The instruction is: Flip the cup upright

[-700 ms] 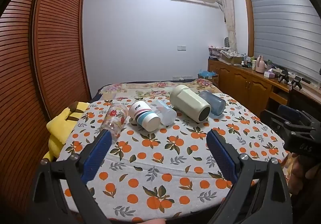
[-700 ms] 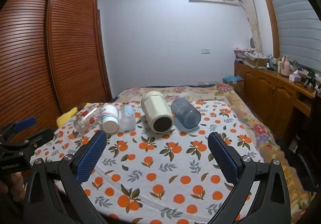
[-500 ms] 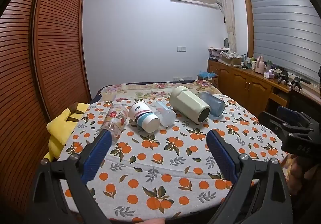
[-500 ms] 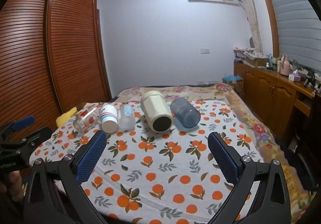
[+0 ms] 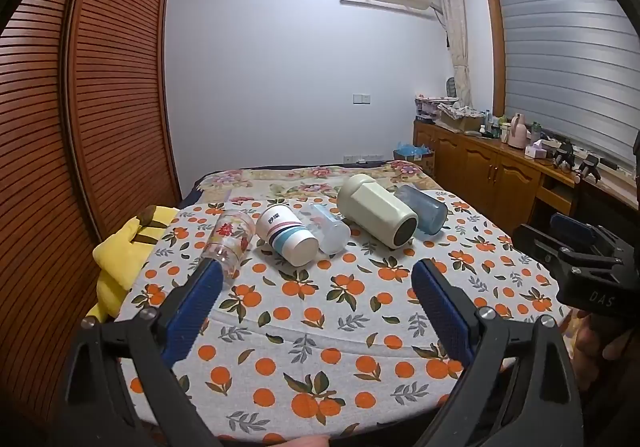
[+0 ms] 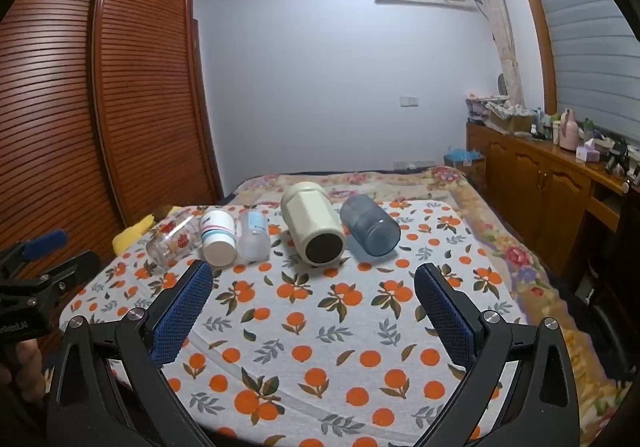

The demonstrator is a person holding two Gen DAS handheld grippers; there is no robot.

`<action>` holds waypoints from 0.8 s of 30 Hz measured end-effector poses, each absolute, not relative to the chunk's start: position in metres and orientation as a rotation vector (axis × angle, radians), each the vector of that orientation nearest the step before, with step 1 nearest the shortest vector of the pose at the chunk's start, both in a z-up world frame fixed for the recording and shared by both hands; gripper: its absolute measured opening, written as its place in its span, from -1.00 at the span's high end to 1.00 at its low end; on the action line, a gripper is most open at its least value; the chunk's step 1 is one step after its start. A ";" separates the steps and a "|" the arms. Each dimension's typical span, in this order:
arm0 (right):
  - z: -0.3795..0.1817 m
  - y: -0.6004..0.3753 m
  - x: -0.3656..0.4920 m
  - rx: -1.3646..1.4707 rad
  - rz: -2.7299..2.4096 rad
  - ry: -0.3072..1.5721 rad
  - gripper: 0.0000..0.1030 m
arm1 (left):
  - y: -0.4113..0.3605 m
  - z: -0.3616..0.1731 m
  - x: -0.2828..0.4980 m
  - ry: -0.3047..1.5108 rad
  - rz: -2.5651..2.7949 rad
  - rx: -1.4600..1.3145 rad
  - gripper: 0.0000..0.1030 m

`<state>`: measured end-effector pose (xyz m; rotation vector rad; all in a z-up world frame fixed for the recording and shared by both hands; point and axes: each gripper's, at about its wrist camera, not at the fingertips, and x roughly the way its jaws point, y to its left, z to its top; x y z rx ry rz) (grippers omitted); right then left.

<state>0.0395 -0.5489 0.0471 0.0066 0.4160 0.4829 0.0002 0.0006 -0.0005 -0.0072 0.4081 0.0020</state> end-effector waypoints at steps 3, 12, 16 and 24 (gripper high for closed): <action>0.047 -0.549 0.039 0.004 0.482 0.417 -0.98 | 0.000 -0.001 0.000 0.408 0.001 -0.006 -0.87; 0.047 -0.549 0.039 0.005 0.482 0.417 -0.98 | 0.001 0.000 0.000 0.406 0.003 -0.007 -0.87; 0.047 -0.548 0.038 0.005 0.483 0.417 -0.98 | -0.002 0.009 -0.001 0.409 0.002 -0.008 -0.87; 0.046 -0.549 0.039 0.006 0.483 0.418 -0.98 | -0.004 0.013 -0.002 0.410 0.002 -0.010 -0.87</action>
